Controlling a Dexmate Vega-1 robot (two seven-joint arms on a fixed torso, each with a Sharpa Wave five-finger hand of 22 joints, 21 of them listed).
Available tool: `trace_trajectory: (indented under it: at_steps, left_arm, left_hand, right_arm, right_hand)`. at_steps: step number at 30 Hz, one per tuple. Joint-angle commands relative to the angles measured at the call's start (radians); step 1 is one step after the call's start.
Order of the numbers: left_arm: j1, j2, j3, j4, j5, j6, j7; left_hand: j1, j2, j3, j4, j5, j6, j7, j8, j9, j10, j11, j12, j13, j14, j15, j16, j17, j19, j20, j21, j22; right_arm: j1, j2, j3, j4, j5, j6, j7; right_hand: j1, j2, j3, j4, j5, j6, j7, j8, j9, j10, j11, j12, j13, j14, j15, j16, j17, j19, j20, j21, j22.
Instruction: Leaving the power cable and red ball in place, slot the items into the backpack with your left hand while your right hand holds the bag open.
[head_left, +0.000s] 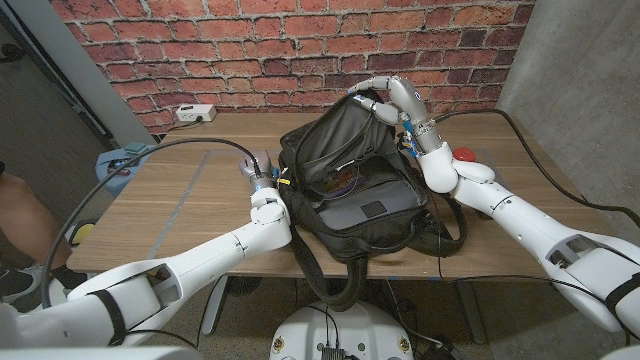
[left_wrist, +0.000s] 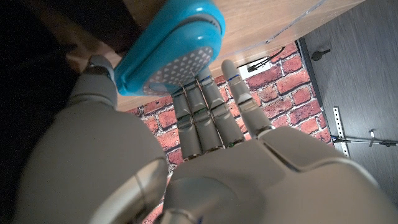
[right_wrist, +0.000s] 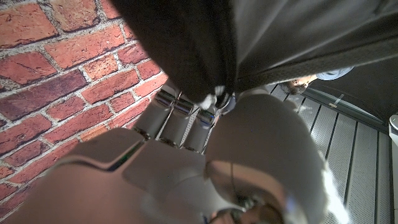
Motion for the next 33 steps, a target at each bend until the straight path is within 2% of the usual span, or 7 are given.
trace_trajectory:
  at_steps: [1,17,33]
  left_arm:
    - [0.023,0.032,-0.029,-0.109,0.028,0.011,-0.011]
    - [0.055,0.074,-0.046,-0.255,0.062,0.067,-0.047]
    - [0.124,0.170,-0.038,-0.428,0.067,0.146,-0.122]
  left_hand:
    - [0.140,0.158,0.002,0.004,0.005,0.010,0.002,-0.002,0.003,0.008,-0.006,0.009,0.015,0.005,-0.003,0.001,0.002,-0.001,-0.002,0.005,0.003]
    - [0.137,0.162,-0.002,0.008,0.007,0.006,0.002,-0.005,0.006,0.001,-0.005,0.010,0.032,0.001,0.003,-0.004,0.002,-0.010,-0.001,0.010,0.003]
    - [0.130,0.164,-0.007,0.013,0.009,0.001,0.003,-0.007,0.011,-0.006,-0.002,0.010,0.047,-0.007,0.005,-0.011,0.001,-0.024,0.002,0.014,0.002]
  right_arm:
    - [0.009,0.005,-0.006,0.006,0.002,0.005,0.006]
    - [0.018,0.007,-0.007,0.008,-0.002,0.004,0.008]
    - [0.039,0.006,-0.010,0.003,-0.012,-0.011,0.009]
  right_hand:
    - [0.004,0.009,-0.003,0.000,0.006,0.010,-0.001,0.004,0.005,0.006,0.000,-0.003,0.004,0.012,-0.118,-0.002,0.003,-0.005,-0.075,-0.003,0.004]
    - [0.004,0.009,-0.004,0.000,0.006,0.010,-0.001,0.003,0.006,0.008,0.001,-0.005,0.004,0.011,-0.118,-0.005,0.003,-0.005,-0.076,-0.003,0.004]
    - [0.005,0.009,-0.005,0.000,0.007,0.011,0.001,0.002,0.006,0.007,0.001,-0.006,0.007,0.013,-0.118,-0.005,0.005,-0.008,-0.077,-0.004,0.004]
